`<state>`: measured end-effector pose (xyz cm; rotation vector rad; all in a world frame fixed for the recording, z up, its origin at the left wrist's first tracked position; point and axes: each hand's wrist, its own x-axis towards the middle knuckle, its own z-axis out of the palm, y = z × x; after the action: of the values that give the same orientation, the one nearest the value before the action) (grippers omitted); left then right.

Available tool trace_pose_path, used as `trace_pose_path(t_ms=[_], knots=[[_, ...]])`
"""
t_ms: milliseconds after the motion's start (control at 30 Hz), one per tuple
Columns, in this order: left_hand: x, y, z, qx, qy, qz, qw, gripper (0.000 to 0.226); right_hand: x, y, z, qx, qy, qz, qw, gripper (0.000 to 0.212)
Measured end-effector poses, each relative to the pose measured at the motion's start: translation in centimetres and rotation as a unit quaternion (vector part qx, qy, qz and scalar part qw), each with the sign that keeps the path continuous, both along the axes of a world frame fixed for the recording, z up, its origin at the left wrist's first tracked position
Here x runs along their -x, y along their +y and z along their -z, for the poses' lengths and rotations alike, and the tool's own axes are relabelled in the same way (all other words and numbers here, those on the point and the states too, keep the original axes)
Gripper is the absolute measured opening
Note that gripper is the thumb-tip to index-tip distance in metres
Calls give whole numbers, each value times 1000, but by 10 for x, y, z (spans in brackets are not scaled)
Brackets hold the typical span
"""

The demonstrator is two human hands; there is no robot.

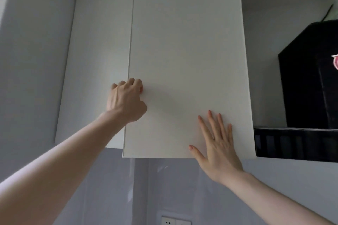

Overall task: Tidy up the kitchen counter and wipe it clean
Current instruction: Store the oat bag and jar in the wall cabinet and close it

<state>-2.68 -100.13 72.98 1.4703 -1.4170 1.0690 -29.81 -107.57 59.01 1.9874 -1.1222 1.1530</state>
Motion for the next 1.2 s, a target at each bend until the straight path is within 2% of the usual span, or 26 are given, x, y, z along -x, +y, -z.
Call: trace_pose_path(t_ms=[400,600,700,933,1067,1133,1200], knots=[[41,86,8,51,-10,-29,998,19,14,49,1,-70,-34,-93,993,83],[75,128,9,63,-21,-42,997,18,36,93,-7,-162,-44,-177,970,80],[94,155,8,62,-31,-30,997,19,44,120,-11,-161,-25,-220,962,78],[160,228,-3,31,-125,-45,991,21,59,184,-8,-128,-10,-306,943,80],[192,250,-8,47,-169,4,984,33,79,220,-8,-127,-42,-351,927,76],[203,254,-6,58,-191,58,978,44,94,236,-8,-121,-47,-362,923,74],[214,256,1,87,-209,132,965,41,111,253,-8,-122,-51,-371,919,72]])
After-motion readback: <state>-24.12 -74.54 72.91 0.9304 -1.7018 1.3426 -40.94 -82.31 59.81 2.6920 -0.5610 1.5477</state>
